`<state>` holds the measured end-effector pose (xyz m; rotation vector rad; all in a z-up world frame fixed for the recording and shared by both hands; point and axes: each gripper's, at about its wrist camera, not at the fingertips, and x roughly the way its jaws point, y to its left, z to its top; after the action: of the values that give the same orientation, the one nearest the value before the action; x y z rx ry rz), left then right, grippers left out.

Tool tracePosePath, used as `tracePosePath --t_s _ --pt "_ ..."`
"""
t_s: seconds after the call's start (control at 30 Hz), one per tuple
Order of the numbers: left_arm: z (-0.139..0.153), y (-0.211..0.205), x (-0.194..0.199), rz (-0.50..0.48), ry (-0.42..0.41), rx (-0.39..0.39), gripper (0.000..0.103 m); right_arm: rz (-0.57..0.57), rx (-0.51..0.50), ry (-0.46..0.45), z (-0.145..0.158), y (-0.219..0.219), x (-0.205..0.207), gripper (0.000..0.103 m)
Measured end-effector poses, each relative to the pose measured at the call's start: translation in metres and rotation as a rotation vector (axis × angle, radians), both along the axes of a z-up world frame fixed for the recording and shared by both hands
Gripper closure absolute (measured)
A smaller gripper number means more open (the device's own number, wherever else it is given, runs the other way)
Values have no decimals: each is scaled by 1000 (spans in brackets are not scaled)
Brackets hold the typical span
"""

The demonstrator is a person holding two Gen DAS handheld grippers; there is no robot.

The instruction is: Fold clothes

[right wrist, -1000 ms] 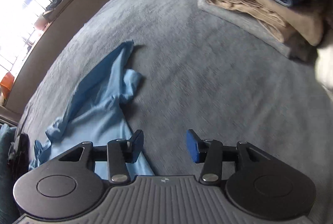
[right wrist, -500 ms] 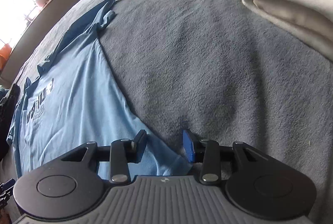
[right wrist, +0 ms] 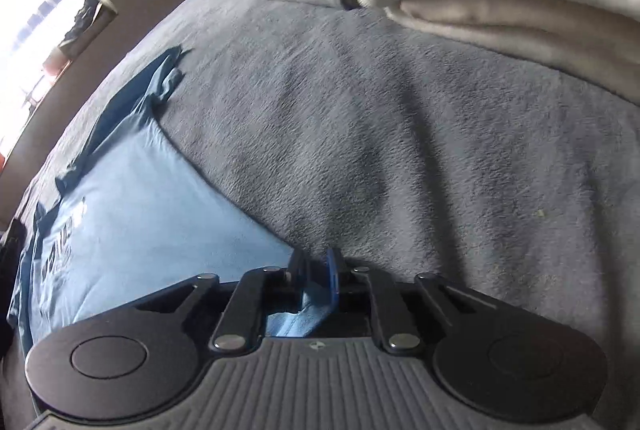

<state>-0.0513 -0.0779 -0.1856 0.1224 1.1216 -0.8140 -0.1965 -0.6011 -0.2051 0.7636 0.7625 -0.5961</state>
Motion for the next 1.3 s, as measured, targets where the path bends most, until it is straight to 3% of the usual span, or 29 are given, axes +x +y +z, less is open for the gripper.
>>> tracePosePath --t_s 0.17,0.33,0.47,0.6,0.77,0.9,1.0,1.1,1.17,1.3 --pt "-7 6 -9 -51 30 -22 51 -70 52 -80 26 8 -23 81" --pt "-10 18 -14 -48 46 -102 52 56 66 -189 62 58 -5 81" --pt "-12 27 -17 -44 60 -166 57 249 122 -225 73 110 35 78" --pt "-15 37 -21 -41 73 -230 68 521 162 -190 66 182 76 77" --pt "-10 43 -23 -46 43 -300 73 854 63 -52 50 296 121 77" --pt "-7 36 -27 -99 -8 -302 73 1104 -33 25 39 378 144 77" --pt "-6 29 -31 -139 -45 -309 73 1213 -81 115 24 416 153 74" --pt "-5 24 -34 -181 -85 -334 73 1221 -85 183 9 424 157 81" --pt "-7 26 -34 -190 -80 -348 72 1182 -48 177 5 414 156 95" --pt "-13 36 -30 -176 -41 -370 72 1005 174 139 -8 371 152 99"
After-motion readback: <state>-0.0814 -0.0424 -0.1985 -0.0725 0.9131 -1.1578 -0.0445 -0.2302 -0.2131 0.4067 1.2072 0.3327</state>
